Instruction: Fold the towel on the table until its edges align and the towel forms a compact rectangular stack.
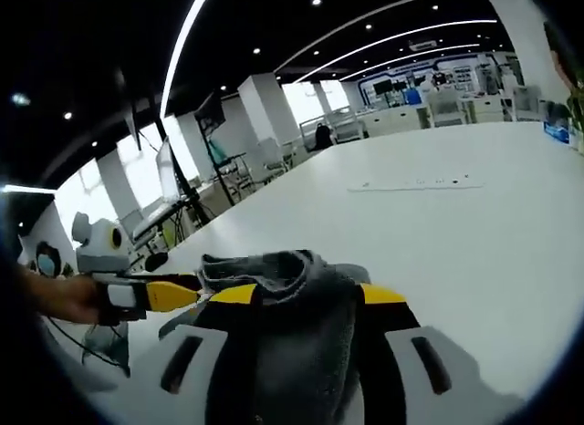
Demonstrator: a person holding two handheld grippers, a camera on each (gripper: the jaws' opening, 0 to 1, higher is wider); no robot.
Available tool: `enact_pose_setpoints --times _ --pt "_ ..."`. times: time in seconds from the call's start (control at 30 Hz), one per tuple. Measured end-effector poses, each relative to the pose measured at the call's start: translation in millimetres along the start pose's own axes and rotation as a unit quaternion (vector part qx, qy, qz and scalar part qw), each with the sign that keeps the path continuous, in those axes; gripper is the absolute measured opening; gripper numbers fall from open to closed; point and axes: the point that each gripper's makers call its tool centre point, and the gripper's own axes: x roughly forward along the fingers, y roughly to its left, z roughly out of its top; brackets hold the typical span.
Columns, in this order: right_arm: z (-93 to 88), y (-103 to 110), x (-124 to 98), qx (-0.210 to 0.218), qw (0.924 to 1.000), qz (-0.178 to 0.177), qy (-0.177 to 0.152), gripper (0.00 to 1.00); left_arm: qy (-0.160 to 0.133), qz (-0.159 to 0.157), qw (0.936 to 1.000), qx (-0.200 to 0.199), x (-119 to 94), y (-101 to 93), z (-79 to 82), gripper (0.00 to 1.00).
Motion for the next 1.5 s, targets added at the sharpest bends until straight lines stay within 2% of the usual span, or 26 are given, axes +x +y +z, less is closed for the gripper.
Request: enact_pose_setpoints --times 0.07,0.17,0.5,0.6,0.7,0.93,1.13,1.27,1.5 --pt "-3.1 -1.2 -0.5 -0.004 1.0000 -0.002 0.008 0.43 0.015 0.000 0.9998 0.011 -0.2 -1.5 -7.5 0.66" --pt "-12.2 -5.8 -1.1 -0.001 0.9997 -0.009 0.023 0.42 0.036 0.020 0.9991 0.011 1.0 6.4 -17.3 0.64" --pt "-22.3 -22.1 2.5 0.010 0.9985 -0.033 0.042 0.39 0.052 0.053 0.9972 -0.003 13.7 29.2 -20.8 0.58" --pt "-28.8 -24.8 3.4 -0.001 0.9977 -0.040 0.055 0.37 0.057 0.055 0.9969 -0.004 15.5 30.8 -22.9 0.58" --pt "-37.2 -25.1 4.6 -0.006 0.9970 -0.039 0.067 0.36 0.066 0.059 0.9961 -0.002 14.8 30.5 -26.4 0.51" --pt "-43.0 -19.7 6.0 -0.010 0.9965 -0.032 0.077 0.29 0.074 0.029 0.9967 0.016 17.3 13.8 -28.6 0.30" --pt "-46.5 -22.2 4.7 -0.001 0.9964 -0.037 0.077 0.29 0.081 0.026 0.9963 0.013 23.1 18.9 -31.5 0.27" --pt "-47.1 -24.7 2.0 -0.001 0.9964 -0.040 0.074 0.27 0.084 0.011 0.9957 0.038 30.9 11.8 -32.8 0.23" --pt "-46.1 -45.0 -13.4 0.019 0.9960 -0.066 0.058 0.26 0.085 -0.017 0.9953 0.043 51.3 -2.3 -31.8 0.22"
